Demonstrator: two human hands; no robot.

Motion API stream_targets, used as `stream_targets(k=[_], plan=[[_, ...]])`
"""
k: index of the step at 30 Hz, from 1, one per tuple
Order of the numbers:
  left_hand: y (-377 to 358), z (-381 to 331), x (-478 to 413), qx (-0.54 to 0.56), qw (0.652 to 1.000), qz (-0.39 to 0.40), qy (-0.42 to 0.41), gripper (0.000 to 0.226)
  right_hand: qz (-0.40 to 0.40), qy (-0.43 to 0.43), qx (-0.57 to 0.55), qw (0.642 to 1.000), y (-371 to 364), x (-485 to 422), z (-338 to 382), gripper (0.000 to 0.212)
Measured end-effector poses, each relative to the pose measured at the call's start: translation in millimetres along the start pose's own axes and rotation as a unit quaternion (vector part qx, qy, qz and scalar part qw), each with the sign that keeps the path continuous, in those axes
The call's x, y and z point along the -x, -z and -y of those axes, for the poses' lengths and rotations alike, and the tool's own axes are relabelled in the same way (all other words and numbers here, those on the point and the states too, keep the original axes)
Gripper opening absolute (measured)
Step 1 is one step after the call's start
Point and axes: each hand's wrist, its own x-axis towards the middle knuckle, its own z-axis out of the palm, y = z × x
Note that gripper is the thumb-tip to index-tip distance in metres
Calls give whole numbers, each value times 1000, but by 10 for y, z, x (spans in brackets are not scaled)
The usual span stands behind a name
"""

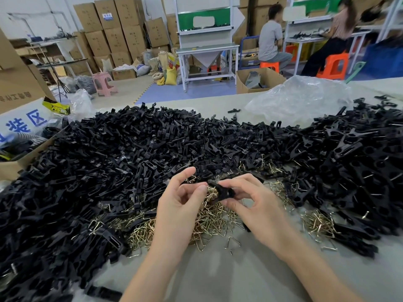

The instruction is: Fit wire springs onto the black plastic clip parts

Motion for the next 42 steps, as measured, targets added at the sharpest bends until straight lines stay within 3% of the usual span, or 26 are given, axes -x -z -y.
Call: stream_targets(k=[12, 15, 18, 21, 24, 28, 30, 34, 37, 42], plan=[[-32, 38, 42, -47, 999, 14, -21, 33, -10, 79, 93, 993, 4, 23, -6, 42], [-39, 65, 38, -25, 999, 31, 14, 34, -11, 77, 105, 991, 12, 28, -12, 48], [-34, 31, 14, 86, 988, 83, 96, 29, -5, 60, 68, 996, 17, 28, 14, 46], [-51, -7, 30, 157, 970, 139, 123, 24, 6, 43, -2, 999, 3, 42, 87, 44], [-65, -27, 54, 179, 958, 177, 140, 30, 20, 46, -10, 999, -8, 71, 177, 43], [-49, -31, 93, 173, 940, 247, 161, 59, 38, 71, 31, 996, -23, 106, 244, 46], [-45, -33, 113, 172, 932, 272, 169, 57, 57, 66, 46, 995, -33, 120, 241, 53], [-40, -56, 109, 157, 935, 281, 148, 48, 47, 83, 38, 995, -33, 125, 230, 45], [-37, -74, 100, 126, 944, 286, 105, 37, 30, 82, 27, 996, -54, 122, 210, 52], [-44, -14, 54, 109, 969, 200, 96, 22, 42, 85, 24, 995, -60, 123, 180, 64]])
